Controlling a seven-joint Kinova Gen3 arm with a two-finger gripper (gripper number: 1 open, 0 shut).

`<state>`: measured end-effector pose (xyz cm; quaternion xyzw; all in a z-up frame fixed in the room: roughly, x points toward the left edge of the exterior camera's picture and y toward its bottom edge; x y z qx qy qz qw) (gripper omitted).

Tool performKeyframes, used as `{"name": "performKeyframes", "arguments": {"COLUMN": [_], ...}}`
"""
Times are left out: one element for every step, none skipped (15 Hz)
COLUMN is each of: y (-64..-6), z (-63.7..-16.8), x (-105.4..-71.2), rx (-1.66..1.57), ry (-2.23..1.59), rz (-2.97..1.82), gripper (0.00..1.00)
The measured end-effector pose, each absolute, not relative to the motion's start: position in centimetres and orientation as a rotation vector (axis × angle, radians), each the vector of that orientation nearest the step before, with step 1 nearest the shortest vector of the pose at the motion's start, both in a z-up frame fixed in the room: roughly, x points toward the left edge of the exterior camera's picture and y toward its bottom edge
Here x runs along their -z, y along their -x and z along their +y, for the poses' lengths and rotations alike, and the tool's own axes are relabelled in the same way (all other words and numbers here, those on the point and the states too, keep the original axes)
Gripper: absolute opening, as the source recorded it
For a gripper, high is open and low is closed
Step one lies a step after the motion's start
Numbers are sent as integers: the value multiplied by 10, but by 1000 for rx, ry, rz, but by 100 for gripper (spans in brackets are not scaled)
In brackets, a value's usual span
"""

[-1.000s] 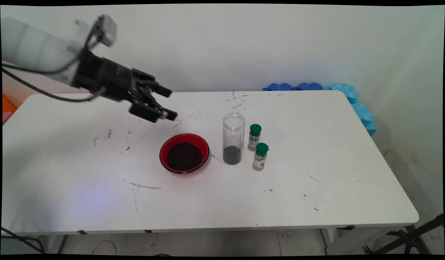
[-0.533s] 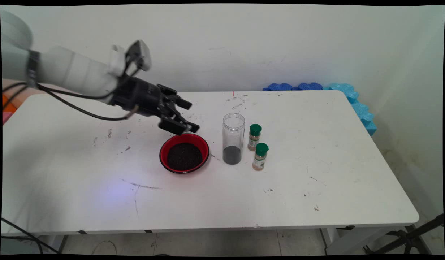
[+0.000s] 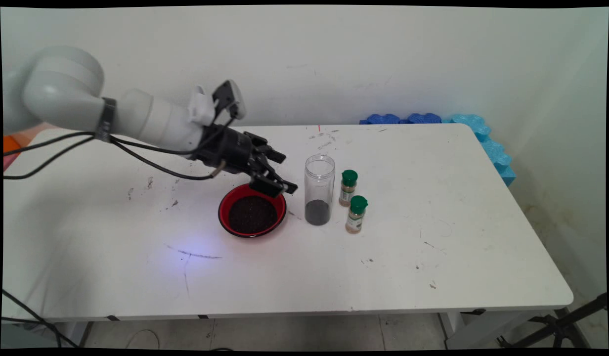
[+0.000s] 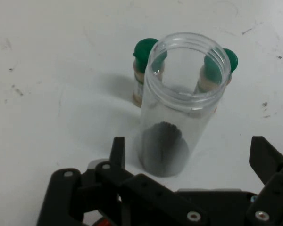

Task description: Pick up the black seasoning powder from the table

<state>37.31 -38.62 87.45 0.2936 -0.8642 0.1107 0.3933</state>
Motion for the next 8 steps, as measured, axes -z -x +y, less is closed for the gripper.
{"name": "performKeyframes", "arguments": {"y": [-371,-367,-363,-360,-357,-355,-352,-350], "z": [-388,-391,-393,-396,-399,-402,-405,-408], "x": [-872,-867,-863,-858,-855,-851,-848,-845], "rx": [-279,-276,-273,-272,-271,-273,-275,-275], "ry": [-743,-740,-737,-735,-735,-736,-739,-742], "rz": [-2194,-2197,-2199,-2201,-2203,-2204,-2205,-2205], "gripper": [100,100,100,100,100,100,100,100]}}
